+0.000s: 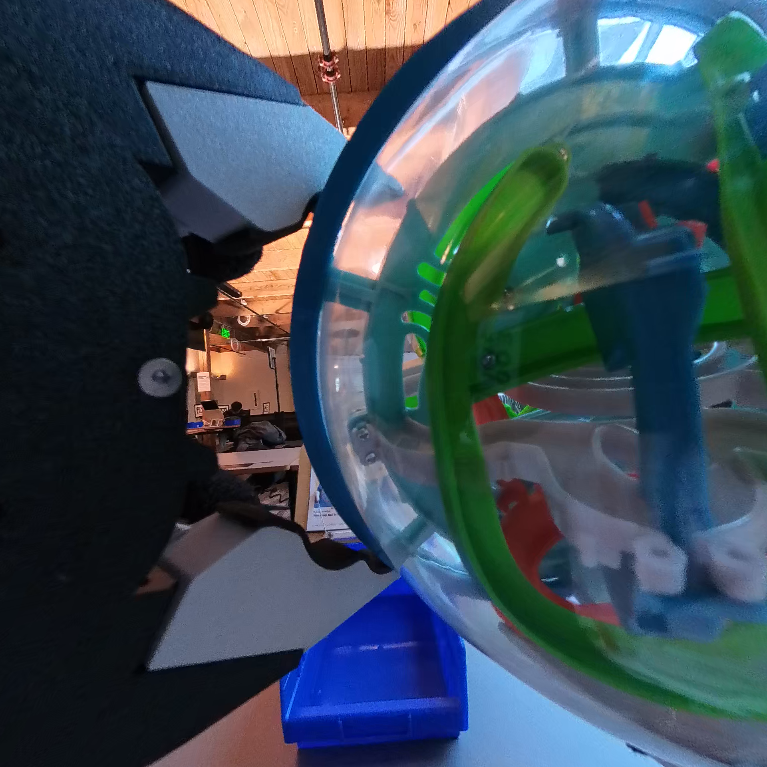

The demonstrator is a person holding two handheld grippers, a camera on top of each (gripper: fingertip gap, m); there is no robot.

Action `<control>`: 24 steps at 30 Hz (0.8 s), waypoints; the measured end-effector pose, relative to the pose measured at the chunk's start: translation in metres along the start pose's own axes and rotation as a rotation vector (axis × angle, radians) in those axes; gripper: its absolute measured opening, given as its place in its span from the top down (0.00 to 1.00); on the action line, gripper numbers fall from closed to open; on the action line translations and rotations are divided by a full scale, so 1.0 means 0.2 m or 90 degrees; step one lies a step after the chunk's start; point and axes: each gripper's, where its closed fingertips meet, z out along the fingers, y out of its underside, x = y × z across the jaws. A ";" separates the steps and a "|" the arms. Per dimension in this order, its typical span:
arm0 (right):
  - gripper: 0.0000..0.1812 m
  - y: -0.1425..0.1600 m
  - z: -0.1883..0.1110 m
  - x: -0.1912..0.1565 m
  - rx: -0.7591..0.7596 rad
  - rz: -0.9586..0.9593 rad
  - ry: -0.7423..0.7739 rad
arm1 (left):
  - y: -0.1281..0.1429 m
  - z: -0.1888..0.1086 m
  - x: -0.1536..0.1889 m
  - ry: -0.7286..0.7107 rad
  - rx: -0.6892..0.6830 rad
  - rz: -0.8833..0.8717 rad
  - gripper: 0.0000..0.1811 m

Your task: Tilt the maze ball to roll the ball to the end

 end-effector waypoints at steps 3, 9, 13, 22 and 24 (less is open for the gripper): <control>0.19 0.02 0.00 -0.01 -0.001 0.016 0.003 | 0.01 0.00 0.01 0.007 -0.006 0.001 0.14; 0.19 0.05 0.00 -0.02 -0.002 0.053 0.005 | 0.03 0.00 0.03 0.021 -0.017 0.001 0.13; 0.19 0.11 0.00 -0.05 -0.014 0.109 0.004 | 0.07 0.01 0.07 0.060 -0.042 -0.028 0.13; 0.19 0.31 -0.10 -0.19 -0.130 0.324 -0.024 | 0.14 0.06 0.30 0.184 -0.048 -0.170 0.12; 0.19 0.35 -0.16 -0.23 -0.173 0.381 -0.041 | 0.13 0.07 0.37 0.211 -0.035 -0.224 0.12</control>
